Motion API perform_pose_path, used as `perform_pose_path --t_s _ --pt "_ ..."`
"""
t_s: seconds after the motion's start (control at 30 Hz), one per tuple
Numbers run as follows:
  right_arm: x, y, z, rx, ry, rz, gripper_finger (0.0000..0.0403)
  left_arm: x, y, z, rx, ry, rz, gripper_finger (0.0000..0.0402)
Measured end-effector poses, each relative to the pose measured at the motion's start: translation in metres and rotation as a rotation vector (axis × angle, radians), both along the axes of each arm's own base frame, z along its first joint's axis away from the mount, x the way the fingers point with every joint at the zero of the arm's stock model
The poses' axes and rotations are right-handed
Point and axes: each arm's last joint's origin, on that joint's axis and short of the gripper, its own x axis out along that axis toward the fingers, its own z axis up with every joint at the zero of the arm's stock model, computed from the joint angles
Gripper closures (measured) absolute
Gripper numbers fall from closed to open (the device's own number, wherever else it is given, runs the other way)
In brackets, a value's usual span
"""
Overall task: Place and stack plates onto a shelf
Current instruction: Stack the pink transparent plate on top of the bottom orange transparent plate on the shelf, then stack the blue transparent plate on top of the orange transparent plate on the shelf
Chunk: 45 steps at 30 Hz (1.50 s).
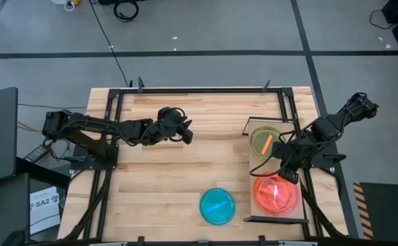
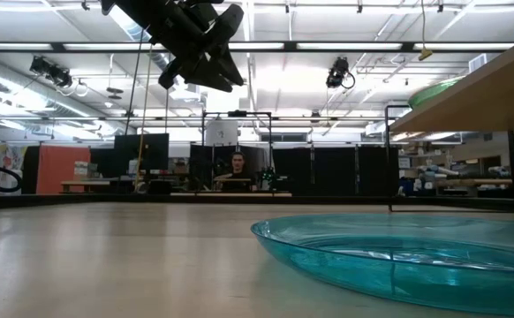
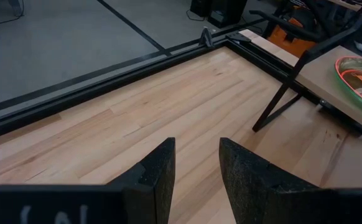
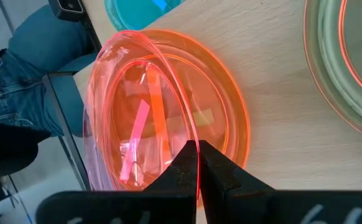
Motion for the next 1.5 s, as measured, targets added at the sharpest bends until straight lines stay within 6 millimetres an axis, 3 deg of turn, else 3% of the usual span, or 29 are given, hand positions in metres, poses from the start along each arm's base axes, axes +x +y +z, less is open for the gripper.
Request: perform_pose_path --t_s 0.4,1.33,1.5 --pt "0.0000 0.0000 0.0000 0.000 0.001 -0.004 0.0367 0.0000 0.0000 0.0000 0.000 0.001 0.000 0.0271" --pt "0.0008 -0.0012 -0.0003 -0.040 -0.023 -0.026 0.0244 0.0000 -0.0001 0.0000 0.000 0.000 0.000 0.0271" --pt "0.0008 -0.0013 -0.0003 -0.040 -0.023 -0.025 0.0226 0.0022 -0.0027 -0.0024 -0.054 0.007 -0.092 0.0271"
